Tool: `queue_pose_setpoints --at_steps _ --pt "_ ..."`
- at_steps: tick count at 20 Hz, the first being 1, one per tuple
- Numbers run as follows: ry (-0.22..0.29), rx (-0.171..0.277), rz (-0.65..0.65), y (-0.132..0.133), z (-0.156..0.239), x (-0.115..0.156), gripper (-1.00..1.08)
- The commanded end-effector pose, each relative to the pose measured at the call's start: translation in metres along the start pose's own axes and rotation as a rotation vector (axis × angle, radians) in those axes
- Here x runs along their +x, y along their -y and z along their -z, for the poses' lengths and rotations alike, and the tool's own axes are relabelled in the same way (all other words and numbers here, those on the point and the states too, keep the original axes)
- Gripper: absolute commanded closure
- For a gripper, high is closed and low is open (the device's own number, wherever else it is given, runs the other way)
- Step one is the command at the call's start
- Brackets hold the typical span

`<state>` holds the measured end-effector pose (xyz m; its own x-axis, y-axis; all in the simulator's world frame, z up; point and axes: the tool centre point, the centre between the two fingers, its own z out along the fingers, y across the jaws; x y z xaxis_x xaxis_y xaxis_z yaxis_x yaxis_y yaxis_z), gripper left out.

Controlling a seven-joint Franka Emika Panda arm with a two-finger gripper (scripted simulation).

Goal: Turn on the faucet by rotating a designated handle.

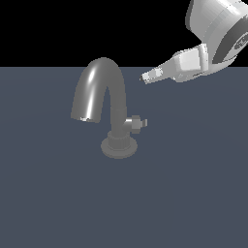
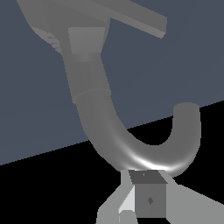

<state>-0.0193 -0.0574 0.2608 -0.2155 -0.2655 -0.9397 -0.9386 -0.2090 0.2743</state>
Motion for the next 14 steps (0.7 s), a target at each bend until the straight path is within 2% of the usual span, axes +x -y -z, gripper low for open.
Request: queue_pose_setpoints --at_steps 1,8,14 --pt "0.068 0.039 -0.068 0.003 -0.001 0.019 1.08" --pt "0.221 0.129 -0.222 0.006 -0.010 0.063 1.08" --pt "0.289 0.168 -0.289 0.004 -0.016 0.082 1.08"
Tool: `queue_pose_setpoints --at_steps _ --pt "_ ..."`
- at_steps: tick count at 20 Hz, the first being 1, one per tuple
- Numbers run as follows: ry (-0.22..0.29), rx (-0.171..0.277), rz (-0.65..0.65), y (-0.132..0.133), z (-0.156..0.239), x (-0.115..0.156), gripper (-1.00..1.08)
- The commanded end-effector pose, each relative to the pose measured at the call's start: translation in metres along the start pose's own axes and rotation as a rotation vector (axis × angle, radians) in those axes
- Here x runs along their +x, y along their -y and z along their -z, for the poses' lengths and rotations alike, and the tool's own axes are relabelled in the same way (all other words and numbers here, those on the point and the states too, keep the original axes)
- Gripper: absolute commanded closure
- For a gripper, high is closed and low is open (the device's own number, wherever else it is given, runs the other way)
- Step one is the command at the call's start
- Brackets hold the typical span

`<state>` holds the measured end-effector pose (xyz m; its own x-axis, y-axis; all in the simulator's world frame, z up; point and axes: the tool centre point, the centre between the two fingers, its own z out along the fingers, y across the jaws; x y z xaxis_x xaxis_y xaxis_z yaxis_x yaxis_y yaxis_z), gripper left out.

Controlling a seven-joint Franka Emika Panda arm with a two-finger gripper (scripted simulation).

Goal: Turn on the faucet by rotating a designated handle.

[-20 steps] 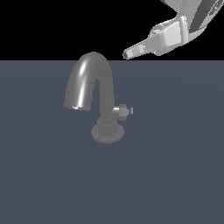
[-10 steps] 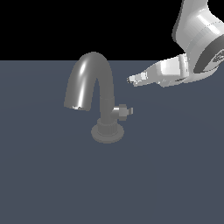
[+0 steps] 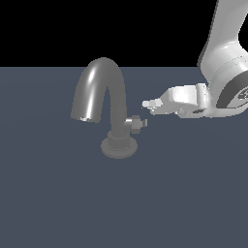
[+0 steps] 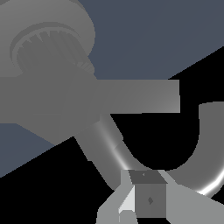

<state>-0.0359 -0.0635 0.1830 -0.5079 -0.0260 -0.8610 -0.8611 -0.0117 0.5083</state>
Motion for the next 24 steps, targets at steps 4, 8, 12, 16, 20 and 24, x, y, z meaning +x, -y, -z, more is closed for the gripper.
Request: queue_pose_setpoints --at_steps 4,8,12,16,20,24 --pt "0.028 0.016 -0.027 0.001 -0.001 0.008 1.08" --pt "0.028 0.016 -0.027 0.001 -0.002 0.007 1.08" --pt "0.028 0.016 -0.027 -0.004 -0.002 0.022 1.08" --pt "0.028 0.016 -0.027 -0.010 -0.003 0.041 1.08" --pt "0.029 0.016 -0.027 -0.016 -0.004 0.062 1.08" --pt "0.025 0.017 0.002 -0.010 -0.003 0.053 1.08"
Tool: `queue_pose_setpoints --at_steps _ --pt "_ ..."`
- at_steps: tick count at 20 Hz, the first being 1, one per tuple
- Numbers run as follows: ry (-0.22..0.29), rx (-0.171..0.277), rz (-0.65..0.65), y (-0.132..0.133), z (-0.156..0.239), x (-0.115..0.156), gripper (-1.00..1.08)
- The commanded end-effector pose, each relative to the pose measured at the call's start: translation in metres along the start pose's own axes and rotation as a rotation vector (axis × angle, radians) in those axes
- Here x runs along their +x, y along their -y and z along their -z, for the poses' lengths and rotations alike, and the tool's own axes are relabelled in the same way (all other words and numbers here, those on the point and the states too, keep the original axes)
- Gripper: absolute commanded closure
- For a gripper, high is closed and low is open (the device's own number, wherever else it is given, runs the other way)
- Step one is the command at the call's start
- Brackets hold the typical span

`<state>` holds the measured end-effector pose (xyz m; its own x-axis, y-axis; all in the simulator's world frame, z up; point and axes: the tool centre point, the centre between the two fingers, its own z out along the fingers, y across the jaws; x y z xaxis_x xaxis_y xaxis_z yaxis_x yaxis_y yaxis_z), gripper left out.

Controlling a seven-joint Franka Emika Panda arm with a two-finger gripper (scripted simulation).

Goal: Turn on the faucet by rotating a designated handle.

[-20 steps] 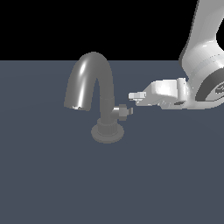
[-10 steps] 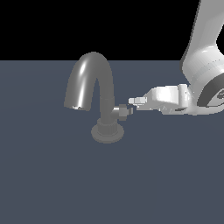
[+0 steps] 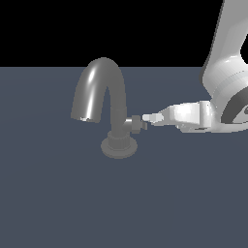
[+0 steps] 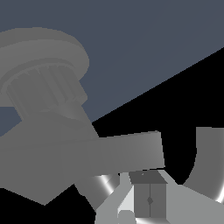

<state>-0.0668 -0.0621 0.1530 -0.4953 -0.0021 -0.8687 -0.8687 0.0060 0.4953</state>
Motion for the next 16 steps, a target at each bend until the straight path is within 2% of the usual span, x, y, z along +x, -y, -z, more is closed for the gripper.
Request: queue_pose_setpoints --at_steps 1,11,12,13,16 --pt "0.002 0.000 -0.016 0.003 0.000 0.017 1.08" --pt "0.005 -0.001 -0.041 0.021 -0.001 0.075 1.08" --pt "0.005 -0.001 -0.041 0.021 -0.001 0.075 1.08" --pt "0.002 -0.010 0.034 0.019 0.000 0.030 1.08" --pt "0.003 -0.009 0.022 0.028 0.000 0.039 1.08"
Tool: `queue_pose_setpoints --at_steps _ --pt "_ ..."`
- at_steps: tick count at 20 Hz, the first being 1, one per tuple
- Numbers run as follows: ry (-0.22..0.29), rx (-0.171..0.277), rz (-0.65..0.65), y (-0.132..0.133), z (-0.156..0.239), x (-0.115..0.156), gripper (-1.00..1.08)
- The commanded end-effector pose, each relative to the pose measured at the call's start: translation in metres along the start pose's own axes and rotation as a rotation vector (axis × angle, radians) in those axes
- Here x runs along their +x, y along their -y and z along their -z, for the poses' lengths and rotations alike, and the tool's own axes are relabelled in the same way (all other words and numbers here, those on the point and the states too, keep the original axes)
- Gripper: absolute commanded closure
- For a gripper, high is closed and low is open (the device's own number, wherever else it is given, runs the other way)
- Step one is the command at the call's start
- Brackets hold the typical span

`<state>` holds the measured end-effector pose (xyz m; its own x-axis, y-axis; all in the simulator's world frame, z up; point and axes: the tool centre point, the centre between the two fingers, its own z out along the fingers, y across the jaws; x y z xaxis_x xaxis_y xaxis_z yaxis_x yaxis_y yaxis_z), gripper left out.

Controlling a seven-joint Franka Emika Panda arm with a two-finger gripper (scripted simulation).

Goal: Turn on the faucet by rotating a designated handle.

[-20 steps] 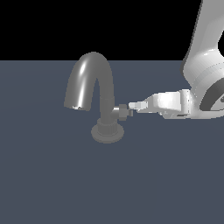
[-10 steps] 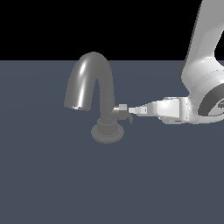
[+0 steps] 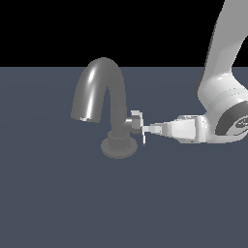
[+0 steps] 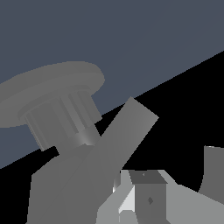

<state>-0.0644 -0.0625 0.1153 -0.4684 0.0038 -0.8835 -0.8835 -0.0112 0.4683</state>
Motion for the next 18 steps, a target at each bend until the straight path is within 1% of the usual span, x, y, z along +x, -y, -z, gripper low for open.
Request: queue_pose_setpoints --at_steps 1,17,18 --pt "-0.003 0.009 -0.012 0.010 0.000 0.011 1.08" --pt "-0.001 0.016 -0.070 0.053 0.000 0.060 1.08" --pt "-0.001 0.016 -0.070 0.053 0.000 0.060 1.08"
